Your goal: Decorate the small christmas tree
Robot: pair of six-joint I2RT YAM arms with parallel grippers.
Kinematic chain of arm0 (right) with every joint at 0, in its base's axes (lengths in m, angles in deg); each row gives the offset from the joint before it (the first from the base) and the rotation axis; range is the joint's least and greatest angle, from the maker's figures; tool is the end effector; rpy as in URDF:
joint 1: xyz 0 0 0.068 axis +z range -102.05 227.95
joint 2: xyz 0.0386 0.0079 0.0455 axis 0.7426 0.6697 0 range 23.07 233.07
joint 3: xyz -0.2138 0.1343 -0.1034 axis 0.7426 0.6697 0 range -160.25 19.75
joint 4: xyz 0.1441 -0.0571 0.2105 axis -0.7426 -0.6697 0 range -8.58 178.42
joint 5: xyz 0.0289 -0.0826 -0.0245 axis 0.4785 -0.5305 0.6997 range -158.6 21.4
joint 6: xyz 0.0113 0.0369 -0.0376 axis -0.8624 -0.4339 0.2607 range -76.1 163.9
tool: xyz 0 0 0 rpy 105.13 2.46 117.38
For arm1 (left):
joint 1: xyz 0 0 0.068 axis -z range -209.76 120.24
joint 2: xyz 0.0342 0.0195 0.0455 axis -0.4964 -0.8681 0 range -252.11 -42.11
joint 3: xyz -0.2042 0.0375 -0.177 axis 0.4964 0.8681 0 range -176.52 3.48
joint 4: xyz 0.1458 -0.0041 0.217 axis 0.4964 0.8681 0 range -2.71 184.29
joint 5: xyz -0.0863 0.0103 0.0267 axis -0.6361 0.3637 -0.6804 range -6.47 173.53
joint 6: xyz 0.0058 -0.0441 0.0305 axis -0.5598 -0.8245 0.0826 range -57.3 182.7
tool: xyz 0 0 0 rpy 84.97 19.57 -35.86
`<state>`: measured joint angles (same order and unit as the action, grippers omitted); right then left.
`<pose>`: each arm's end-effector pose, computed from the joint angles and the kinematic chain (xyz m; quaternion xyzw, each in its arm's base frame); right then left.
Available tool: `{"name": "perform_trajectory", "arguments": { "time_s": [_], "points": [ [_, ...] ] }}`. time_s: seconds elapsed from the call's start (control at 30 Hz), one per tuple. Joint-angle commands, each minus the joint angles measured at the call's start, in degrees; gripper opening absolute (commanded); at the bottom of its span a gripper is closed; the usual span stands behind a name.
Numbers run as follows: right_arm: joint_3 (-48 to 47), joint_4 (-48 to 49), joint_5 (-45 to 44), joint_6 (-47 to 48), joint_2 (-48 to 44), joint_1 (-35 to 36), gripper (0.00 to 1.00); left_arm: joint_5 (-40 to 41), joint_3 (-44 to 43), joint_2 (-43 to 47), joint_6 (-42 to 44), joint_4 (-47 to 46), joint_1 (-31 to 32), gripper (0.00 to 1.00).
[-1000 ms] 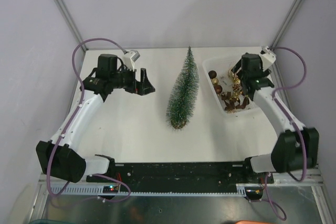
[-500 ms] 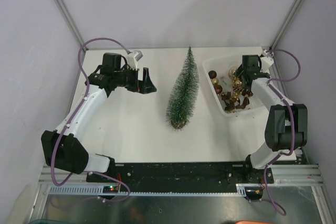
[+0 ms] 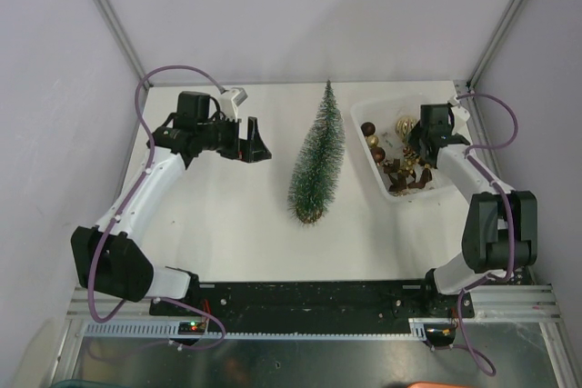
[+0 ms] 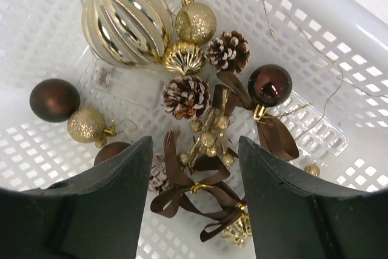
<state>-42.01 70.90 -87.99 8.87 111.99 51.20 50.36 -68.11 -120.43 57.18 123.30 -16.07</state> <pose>0.3370 0.0073 0.2434 0.3115 0.8571 -0.0223 0.4097 0.2803 -0.0883 0.3324 0.1767 0.8677 -0.3219 0.3351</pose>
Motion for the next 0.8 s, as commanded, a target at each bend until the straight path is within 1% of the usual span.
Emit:
{"name": "perform_trajectory", "arguments": {
  "time_s": [0.0, 0.13, 0.2, 0.27, 0.33, 0.37, 0.4, 0.47, 0.5, 0.53, 0.6, 0.77],
  "points": [
    [1.9, -1.7, 1.5, 0.9, -4.0, 0.1, 0.65, -0.7, -0.3, 2.0, 0.5, -1.1, -0.3, 1.0],
    [5.5, -2.1, 1.9, 0.8, -7.7, 0.1, 0.65, -0.9, -0.3, 2.2, 0.5, -1.1, -0.3, 1.0],
    [6.4, -2.8, 2.6, 0.9, -9.0, 0.1, 0.62, -0.8, -0.4, 2.4, 0.5, -1.1, -0.3, 1.0],
    [7.0, -3.9, 2.9, 1.0, -10.2, 0.4, 0.56, -0.7, -0.3, 2.7, 0.5, -1.1, -0.3, 1.0],
    [7.7, -4.6, 3.1, 1.2, -11.4, 1.0, 0.47, -0.7, -0.1, 3.3, 0.5, -1.1, -0.3, 1.0],
    [8.0, -4.8, 3.1, 1.3, -12.2, 1.2, 0.39, -0.7, 0.1, 3.5, 0.5, -1.1, -0.3, 0.99],
    [8.2, -4.9, 3.1, 1.4, -12.8, 1.4, 0.29, -0.7, 0.2, 3.7, 0.5, -1.0, -0.3, 1.0],
    [8.4, -4.8, 3.5, 1.4, -13.8, 1.5, 0.14, -0.6, 0.5, 4.1, 0.4, -1.1, -0.3, 1.0],
    [8.5, -4.3, 3.8, 1.4, -14.4, 1.4, 0.07, -0.5, 0.6, 4.3, 0.4, -1.1, -0.3, 1.0],
    [8.4, -3.9, 4.4, 1.4, -14.9, 1.4, 0.04, -0.4, 0.7, 4.6, 0.5, -1.0, -0.3, 1.0],
    [8.0, -3.3, 5.5, 1.3, -15.8, 1.4, 0.01, 0.0, 0.9, 5.2, 0.5, -1.1, -0.3, 1.0],
    [6.0, -2.2, 8.5, 0.7, -17.1, 1.4, 0.0, 0.6, 1.2, 6.8, 0.7, -1.1, -0.3, 1.0]
  ]
}}
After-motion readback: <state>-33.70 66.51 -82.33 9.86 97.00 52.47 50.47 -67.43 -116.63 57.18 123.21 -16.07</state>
